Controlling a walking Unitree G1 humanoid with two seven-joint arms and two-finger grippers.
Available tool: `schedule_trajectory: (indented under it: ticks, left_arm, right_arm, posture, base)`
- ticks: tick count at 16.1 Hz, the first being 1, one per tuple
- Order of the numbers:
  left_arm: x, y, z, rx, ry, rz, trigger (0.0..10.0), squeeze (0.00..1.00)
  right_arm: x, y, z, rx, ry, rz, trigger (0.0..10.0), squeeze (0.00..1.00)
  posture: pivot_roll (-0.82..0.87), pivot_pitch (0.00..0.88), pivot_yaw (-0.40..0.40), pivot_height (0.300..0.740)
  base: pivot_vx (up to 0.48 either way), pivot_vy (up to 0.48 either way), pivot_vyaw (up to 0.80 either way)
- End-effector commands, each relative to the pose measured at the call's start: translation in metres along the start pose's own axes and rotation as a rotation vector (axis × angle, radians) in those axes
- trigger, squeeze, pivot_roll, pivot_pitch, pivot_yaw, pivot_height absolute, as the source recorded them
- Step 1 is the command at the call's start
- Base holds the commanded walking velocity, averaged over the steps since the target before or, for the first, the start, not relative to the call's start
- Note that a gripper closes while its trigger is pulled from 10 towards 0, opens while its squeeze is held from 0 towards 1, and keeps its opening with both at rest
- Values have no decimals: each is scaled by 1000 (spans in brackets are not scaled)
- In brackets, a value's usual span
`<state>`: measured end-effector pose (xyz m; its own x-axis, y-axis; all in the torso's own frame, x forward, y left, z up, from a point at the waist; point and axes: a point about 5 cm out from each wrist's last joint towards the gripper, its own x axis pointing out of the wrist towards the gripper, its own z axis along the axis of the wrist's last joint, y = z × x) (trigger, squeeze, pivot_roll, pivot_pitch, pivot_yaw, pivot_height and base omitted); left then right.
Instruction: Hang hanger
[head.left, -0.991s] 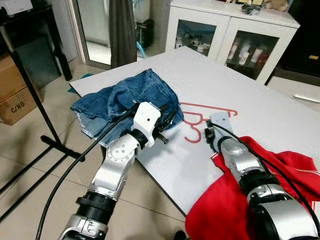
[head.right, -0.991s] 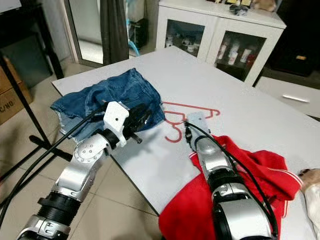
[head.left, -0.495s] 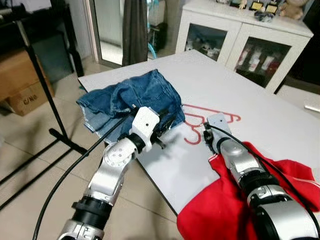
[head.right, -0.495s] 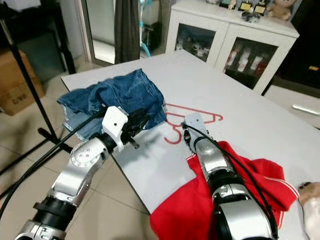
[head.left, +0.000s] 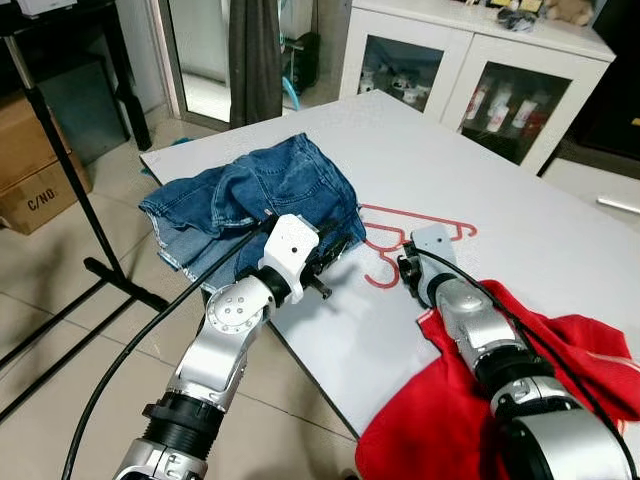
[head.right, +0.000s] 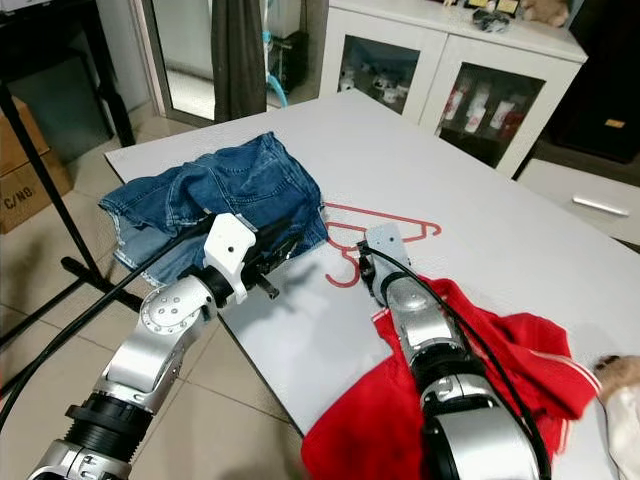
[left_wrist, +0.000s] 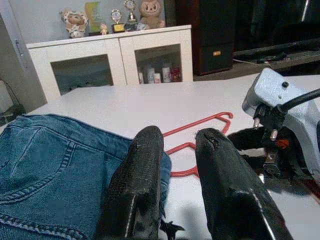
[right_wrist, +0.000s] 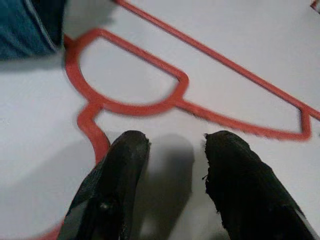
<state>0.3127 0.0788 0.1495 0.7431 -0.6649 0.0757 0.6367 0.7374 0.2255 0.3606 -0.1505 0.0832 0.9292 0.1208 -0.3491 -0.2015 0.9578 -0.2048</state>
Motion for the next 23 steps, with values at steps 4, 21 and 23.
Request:
schedule_trajectory:
  ticks: [4,21,23]
  left_arm:
    - [3,-6,5,12,-16,-27,10000,0]
    - [6,-8,6,21,-21,-53,10000,0]
    - [6,-8,6,20,-24,-53,10000,0]
  right_arm:
    - [-3,4,5,48,-76,30,0,0]
    - [-33,-4,6,-69,-97,275,7569,0]
    - [-34,-8,19,4,-146,246,10000,0]
  posture:
    - [117,88,-91,740]
    - [89,76,-78,740]
    - [96,76,-83,740]
  base:
    - [0,0,0]
    - [0,0,0]
    - [0,0,0]
